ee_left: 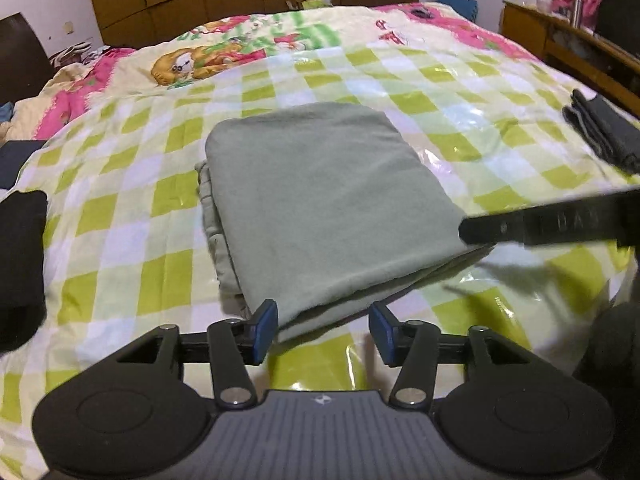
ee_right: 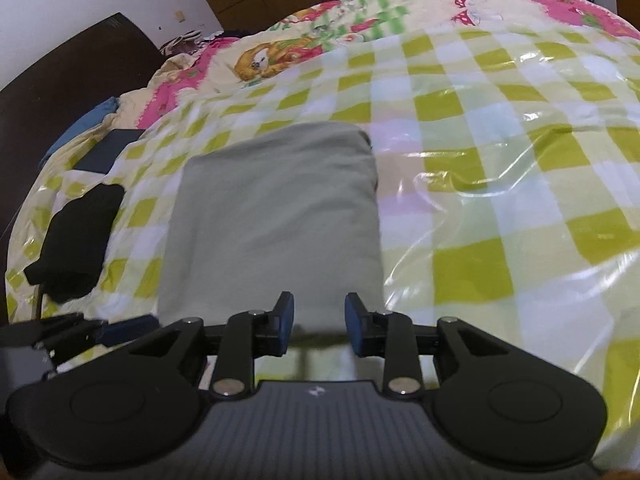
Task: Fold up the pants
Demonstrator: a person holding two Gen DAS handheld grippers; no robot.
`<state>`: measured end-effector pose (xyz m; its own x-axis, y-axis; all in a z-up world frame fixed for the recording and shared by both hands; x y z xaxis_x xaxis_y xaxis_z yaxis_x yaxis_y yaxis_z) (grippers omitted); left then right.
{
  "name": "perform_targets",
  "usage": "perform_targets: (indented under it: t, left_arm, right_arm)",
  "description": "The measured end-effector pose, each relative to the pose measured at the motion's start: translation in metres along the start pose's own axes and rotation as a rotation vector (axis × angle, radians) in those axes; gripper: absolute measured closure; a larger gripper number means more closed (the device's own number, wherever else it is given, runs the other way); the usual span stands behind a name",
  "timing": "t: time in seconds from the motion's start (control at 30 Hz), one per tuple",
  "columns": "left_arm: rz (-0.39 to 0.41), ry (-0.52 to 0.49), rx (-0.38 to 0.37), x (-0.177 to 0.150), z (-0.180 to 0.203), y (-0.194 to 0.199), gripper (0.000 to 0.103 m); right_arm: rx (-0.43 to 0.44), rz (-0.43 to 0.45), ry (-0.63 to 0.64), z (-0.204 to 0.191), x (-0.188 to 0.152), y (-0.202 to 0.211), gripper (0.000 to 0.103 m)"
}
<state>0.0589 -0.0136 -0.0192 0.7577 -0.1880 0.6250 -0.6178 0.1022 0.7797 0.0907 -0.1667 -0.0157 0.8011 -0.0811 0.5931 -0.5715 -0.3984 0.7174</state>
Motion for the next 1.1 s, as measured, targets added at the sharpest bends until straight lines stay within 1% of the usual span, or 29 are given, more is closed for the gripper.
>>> perform_targets:
  t: [0.07, 0.3, 0.43, 0.6, 0.73, 0.8, 1.0, 1.1]
  left_arm:
    - [0.014, 0.001, 0.007, 0.000, 0.000, 0.005, 0.032]
    - [0.053, 0.009, 0.049, -0.001, -0.001, 0.015, 0.021]
    - [0.060, 0.025, 0.067, -0.004, -0.004, 0.018, 0.014]
    - [0.064, 0.041, 0.093, -0.009, -0.008, 0.020, 0.008]
    - [0.061, 0.060, 0.099, -0.013, -0.011, 0.019, 0.004]
    - [0.057, 0.072, 0.102, -0.015, -0.012, 0.018, 0.000]
    - [0.081, 0.114, 0.093, -0.017, -0.018, 0.024, 0.000]
    - [0.092, 0.144, 0.050, -0.017, -0.021, 0.027, 0.000]
  right_arm:
    - [-0.009, 0.004, 0.000, -0.005, -0.005, 0.006, 0.073]
    - [-0.086, 0.024, 0.041, -0.015, -0.014, 0.019, 0.072]
    - [-0.110, 0.035, 0.048, -0.020, -0.017, 0.022, 0.066]
    - [-0.132, 0.040, 0.054, -0.024, -0.022, 0.025, 0.060]
    - [-0.154, 0.044, 0.062, -0.025, -0.027, 0.026, 0.058]
    - [-0.157, 0.046, 0.064, -0.026, -0.029, 0.027, 0.056]
    - [-0.155, 0.038, 0.071, -0.029, -0.036, 0.026, 0.053]
    - [-0.156, 0.040, 0.078, -0.031, -0.038, 0.027, 0.053]
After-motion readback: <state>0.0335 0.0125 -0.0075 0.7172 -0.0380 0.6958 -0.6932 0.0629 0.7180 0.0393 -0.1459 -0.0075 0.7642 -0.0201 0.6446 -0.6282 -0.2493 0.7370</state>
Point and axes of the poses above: each gripper's, at about its wrist camera, not at the fingertips, and y roughly against the way its jaws point, z to its right, x to its top, the point moved 6 cm from there along -y, roughly the way its jaws point
